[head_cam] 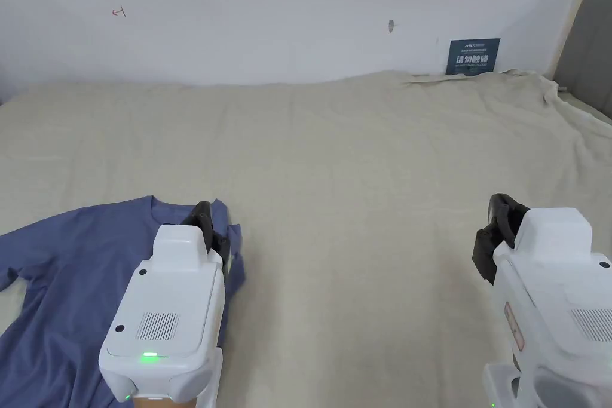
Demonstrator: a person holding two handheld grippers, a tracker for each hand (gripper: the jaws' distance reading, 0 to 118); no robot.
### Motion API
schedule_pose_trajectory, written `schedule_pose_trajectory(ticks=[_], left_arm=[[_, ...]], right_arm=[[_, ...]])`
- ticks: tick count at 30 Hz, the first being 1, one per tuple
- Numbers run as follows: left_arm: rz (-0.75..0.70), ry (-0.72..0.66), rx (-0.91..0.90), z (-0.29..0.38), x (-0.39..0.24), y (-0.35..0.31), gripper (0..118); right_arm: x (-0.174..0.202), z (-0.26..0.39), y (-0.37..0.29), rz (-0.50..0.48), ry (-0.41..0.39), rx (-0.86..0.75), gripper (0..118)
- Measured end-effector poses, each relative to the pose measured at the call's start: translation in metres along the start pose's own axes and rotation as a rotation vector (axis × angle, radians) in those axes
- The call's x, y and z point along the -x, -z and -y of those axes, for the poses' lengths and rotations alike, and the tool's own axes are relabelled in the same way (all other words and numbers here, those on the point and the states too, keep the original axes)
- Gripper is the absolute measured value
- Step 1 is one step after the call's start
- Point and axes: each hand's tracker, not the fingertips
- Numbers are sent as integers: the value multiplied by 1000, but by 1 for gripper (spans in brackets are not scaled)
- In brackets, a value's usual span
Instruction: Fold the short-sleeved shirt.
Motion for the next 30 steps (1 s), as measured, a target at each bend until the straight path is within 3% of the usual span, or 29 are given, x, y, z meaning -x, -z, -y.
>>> schedule_pose_trajectory(ticks=[6,30], left_arm=[[-5,-53,3,0,6,0,0],[6,-12,4,-1,3,-1,0]], right_arm=[[5,0,-3,8,-2,6,1],[7,-8,-7,5,9,11,1]])
